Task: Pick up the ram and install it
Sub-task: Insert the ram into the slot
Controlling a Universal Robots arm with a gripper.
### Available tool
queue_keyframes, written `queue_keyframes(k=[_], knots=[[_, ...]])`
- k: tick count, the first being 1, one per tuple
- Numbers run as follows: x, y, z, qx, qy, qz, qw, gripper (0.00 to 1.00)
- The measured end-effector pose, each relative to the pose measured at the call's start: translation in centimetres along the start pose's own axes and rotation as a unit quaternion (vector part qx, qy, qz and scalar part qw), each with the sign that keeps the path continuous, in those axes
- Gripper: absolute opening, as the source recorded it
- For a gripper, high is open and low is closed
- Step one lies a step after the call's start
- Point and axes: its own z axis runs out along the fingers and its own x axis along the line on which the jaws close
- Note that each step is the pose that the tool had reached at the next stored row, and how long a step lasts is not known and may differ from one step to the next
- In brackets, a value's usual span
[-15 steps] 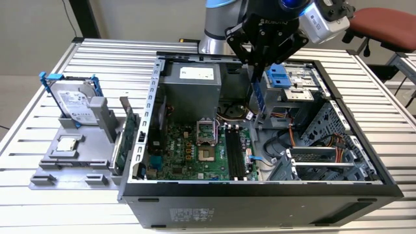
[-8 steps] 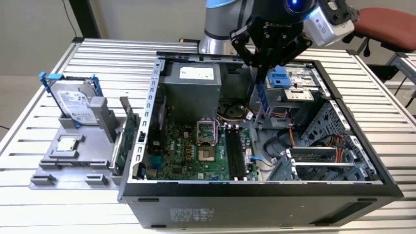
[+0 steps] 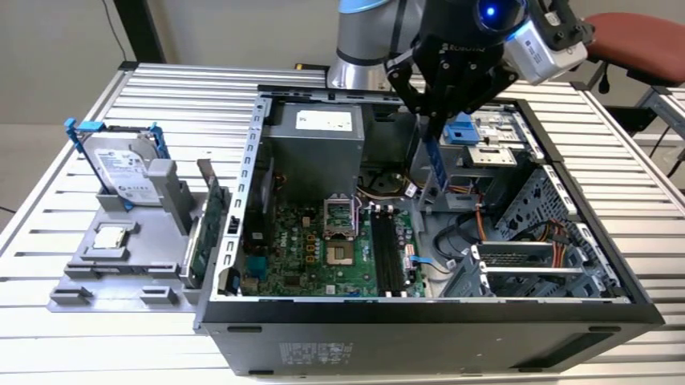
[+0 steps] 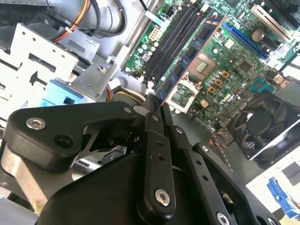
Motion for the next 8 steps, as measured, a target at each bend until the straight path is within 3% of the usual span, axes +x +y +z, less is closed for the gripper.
queue_keyframes(k=[8], knots=[[-0.12, -0.03, 0.75, 0.0001, -0.0009, 0.000, 1.00000, 0.00]])
